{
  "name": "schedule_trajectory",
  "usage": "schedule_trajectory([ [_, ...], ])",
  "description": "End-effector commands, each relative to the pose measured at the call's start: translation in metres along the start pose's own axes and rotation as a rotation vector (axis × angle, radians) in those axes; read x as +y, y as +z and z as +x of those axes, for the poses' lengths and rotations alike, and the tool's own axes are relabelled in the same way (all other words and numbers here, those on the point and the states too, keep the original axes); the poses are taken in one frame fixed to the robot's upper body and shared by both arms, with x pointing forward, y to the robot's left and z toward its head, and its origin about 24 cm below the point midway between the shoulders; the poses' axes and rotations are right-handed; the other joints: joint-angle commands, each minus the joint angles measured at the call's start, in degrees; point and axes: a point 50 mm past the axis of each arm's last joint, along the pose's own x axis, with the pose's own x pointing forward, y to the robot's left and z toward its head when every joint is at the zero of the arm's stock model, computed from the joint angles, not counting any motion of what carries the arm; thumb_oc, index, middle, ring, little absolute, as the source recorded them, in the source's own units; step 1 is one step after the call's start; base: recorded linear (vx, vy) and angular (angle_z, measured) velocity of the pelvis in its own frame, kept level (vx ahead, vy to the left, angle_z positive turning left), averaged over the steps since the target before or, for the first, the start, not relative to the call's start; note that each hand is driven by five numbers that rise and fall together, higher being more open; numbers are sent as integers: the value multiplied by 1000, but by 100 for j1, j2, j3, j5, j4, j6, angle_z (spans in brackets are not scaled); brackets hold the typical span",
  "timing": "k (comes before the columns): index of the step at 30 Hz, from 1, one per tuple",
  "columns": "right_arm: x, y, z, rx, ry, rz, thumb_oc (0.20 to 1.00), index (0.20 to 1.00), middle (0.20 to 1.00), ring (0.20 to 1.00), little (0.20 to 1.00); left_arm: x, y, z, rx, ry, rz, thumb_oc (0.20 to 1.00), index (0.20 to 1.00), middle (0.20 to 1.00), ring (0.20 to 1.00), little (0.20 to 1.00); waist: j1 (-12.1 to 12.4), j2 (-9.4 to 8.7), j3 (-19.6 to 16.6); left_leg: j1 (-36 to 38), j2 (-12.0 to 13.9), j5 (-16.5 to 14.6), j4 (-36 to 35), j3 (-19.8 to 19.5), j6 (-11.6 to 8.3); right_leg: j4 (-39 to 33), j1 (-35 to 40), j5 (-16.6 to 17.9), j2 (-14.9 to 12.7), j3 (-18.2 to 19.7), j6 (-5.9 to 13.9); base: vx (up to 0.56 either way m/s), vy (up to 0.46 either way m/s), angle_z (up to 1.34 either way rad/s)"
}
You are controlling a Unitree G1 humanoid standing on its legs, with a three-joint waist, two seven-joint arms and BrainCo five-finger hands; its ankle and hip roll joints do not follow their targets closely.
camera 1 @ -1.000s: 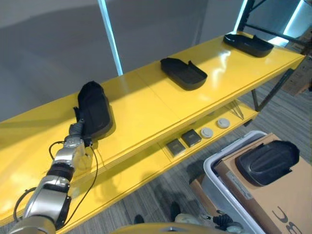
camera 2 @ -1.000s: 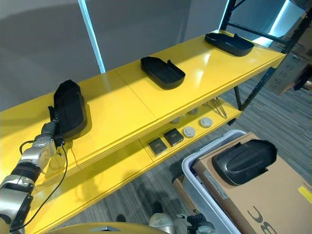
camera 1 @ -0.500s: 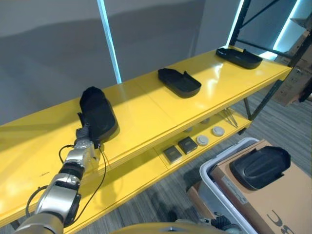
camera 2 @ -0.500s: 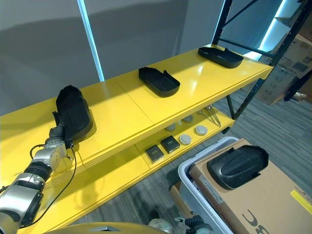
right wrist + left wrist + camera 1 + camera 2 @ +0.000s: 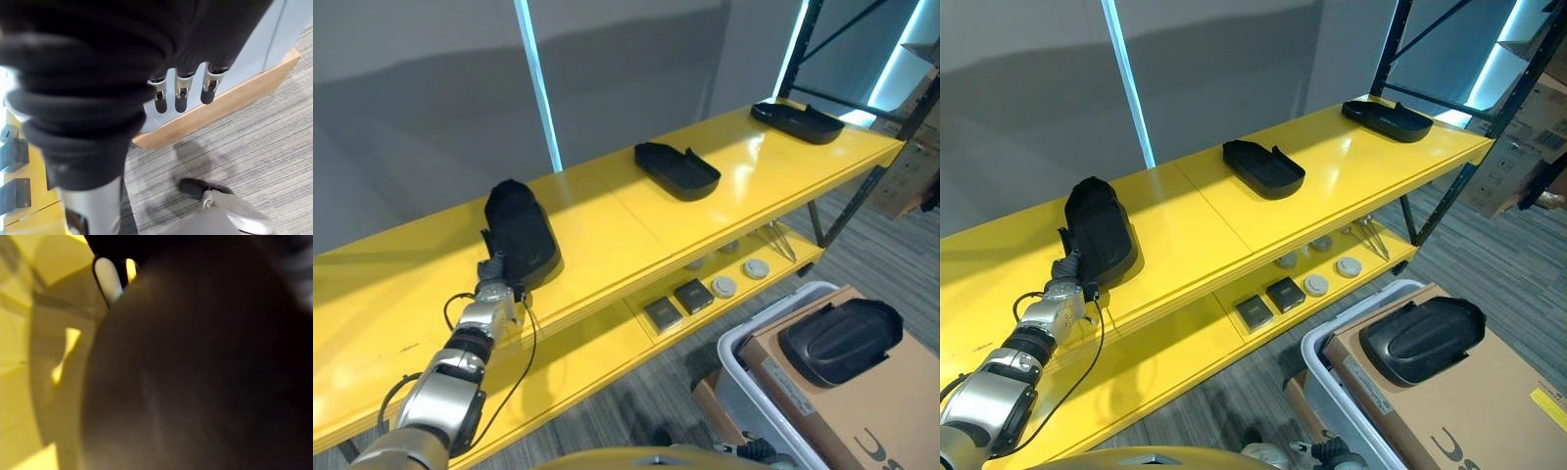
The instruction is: Move parts from the plastic box to the shelf.
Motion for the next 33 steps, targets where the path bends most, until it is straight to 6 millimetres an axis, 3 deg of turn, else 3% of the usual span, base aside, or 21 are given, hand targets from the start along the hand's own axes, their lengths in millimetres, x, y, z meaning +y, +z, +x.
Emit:
schedule_trajectory([
  [1, 0, 13, 4, -29, -6, -63, 1000, 1000, 1000, 1000, 1000, -23, -28, -5, 127, -46, 34, 200, 200, 200, 200, 200, -86, -36, 224, -68, 498, 68, -13, 74, -248, 177, 252, -512, -310, 128, 510, 0, 0, 0],
  [2, 0, 14, 4, -31, -3, -65, 1000, 1000, 1000, 1000, 1000, -25, -28, -6, 117, -44, 35, 200, 200, 200, 200, 200, -81, -37, 222, -65, 494, 64, -13, 64, -249, 178, 254, -511, -311, 125, 510, 0, 0, 0],
  [3, 0, 14, 4, -32, -1, -67, 1000, 1000, 1000, 1000, 1000, -24, -27, -6, 111, -32, 38, 567, 567, 567, 567, 567, -78, -38, 218, -63, 493, 60, -13, 62, -250, 173, 259, -511, -313, 123, 513, 0, 0, 0],
  [4, 0, 14, 4, -32, -1, -68, 1000, 1000, 1000, 1000, 1000, -24, -27, -6, 110, -29, 39, 1000, 1000, 1000, 1000, 1000, -77, -38, 217, -61, 493, 59, -13, 62, -251, 171, 262, -512, -314, 123, 514, 0, 0, 0],
  [14, 2, 15, 4, -29, -1, -82, 1000, 1000, 1000, 1000, 1000, -15, -11, -4, 24, 8, -83, 1000, 1000, 1000, 1000, 1000, 27, -18, 236, -32, 469, 30, -13, -32, -260, 152, 319, -526, -341, 73, 522, 0, 0, 0],
  [20, 1, 17, 4, -39, -9, -60, 1000, 1000, 1000, 1000, 1000, -17, -10, -17, -76, -64, -159, 1000, 1000, 1000, 1000, 1000, 305, -18, 317, -46, 432, 30, -13, -201, -257, 160, 374, -512, -392, -74, 523, -8, 14, 5],
  [28, -4, 18, 2, -45, -30, -21, 1000, 1000, 1000, 1000, 1000, 37, 6, -30, -266, 23, -220, 1000, 1000, 1000, 1000, 1000, 702, -31, 432, -96, 353, 39, -13, -434, -255, 165, 457, -508, -456, -283, 507, -12, 41, 15],
  [29, -4, 18, 2, -44, -32, -19, 1000, 1000, 1000, 1000, 1000, 50, 14, -34, -325, 56, -207, 1000, 1000, 1000, 1000, 1000, 772, -35, 446, -100, 338, 40, -13, -475, -256, 174, 474, -513, -469, -322, 505, -2, 37, 17],
  [33, -4, 17, 1, -42, -40, -12, 1000, 1000, 1000, 1000, 1000, 72, 43, -49, -539, 52, -196, 1000, 1000, 1000, 1000, 1000, 907, -39, 483, -116, 313, 34, -4, -538, -251, 195, 507, -519, -503, -399, 503, 6, 45, 16],
])
